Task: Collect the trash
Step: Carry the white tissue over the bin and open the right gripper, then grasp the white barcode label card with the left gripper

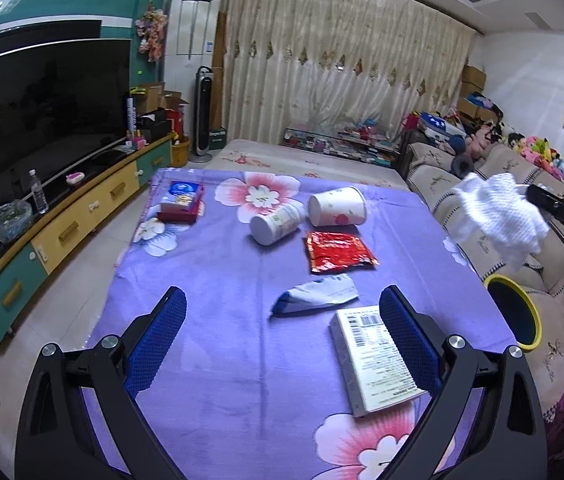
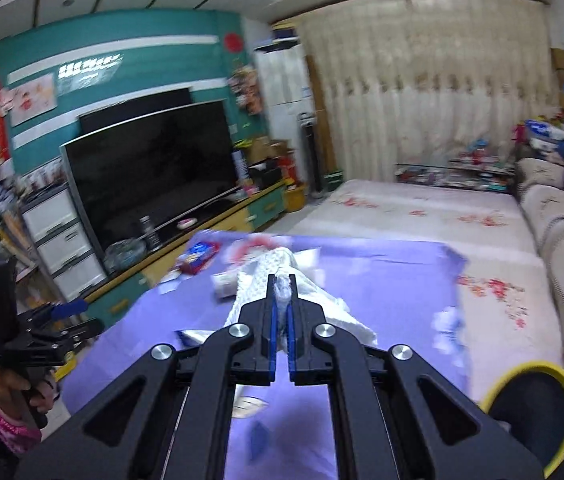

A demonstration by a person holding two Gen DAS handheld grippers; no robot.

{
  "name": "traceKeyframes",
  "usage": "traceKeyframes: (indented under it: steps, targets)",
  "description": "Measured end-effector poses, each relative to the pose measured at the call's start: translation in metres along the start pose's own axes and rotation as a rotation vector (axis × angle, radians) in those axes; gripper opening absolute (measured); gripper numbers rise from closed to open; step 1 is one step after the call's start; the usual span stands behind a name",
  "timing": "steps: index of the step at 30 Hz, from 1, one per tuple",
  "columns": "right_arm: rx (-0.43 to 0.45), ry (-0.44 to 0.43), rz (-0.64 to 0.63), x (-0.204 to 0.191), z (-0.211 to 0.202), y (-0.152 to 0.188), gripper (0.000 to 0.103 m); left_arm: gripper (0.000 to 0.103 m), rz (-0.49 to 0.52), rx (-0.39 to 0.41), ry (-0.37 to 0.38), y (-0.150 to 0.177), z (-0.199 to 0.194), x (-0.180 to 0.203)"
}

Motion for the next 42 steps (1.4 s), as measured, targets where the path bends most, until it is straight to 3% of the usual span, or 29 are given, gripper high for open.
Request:
traceKeyframes:
  steps: [12,21,29,34,42]
  targets:
    - [0.011,0.347,0.179,0.158,-0.085,0.051,0.004,0.096,0.077,-0.036,0.071,0.011,0.016,0.067]
    - [-0.05,0.479,0.3,0.243,-0.094,0.108,0.004,0.096,0.134,-0.075,0.098,0.023,0.026,0.103]
    - [-0.088,0.532,0.357,0.282,-0.082,0.139,0.007,0.096,0.159,-0.103,0.095,0.03,0.033,0.113]
    - [-0.086,0.553,0.384,0.295,-0.082,0.146,0.034,0.096,0.172,-0.109,0.097,0.031,0.034,0.118]
    - [-0.071,0.549,0.378,0.287,-0.088,0.145,0.039,0.096,0.183,-0.122,0.102,0.034,0.038,0.125]
Point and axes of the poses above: each gripper's, at about its wrist camera, not at the fingertips, and z roughly the way its jaws point, x to its right, y to its underside, the point moved 10 cm from there along z, roughly the way its jaws point, and after that the axes turned 5 degrees about -y, right-handed, at the moved point
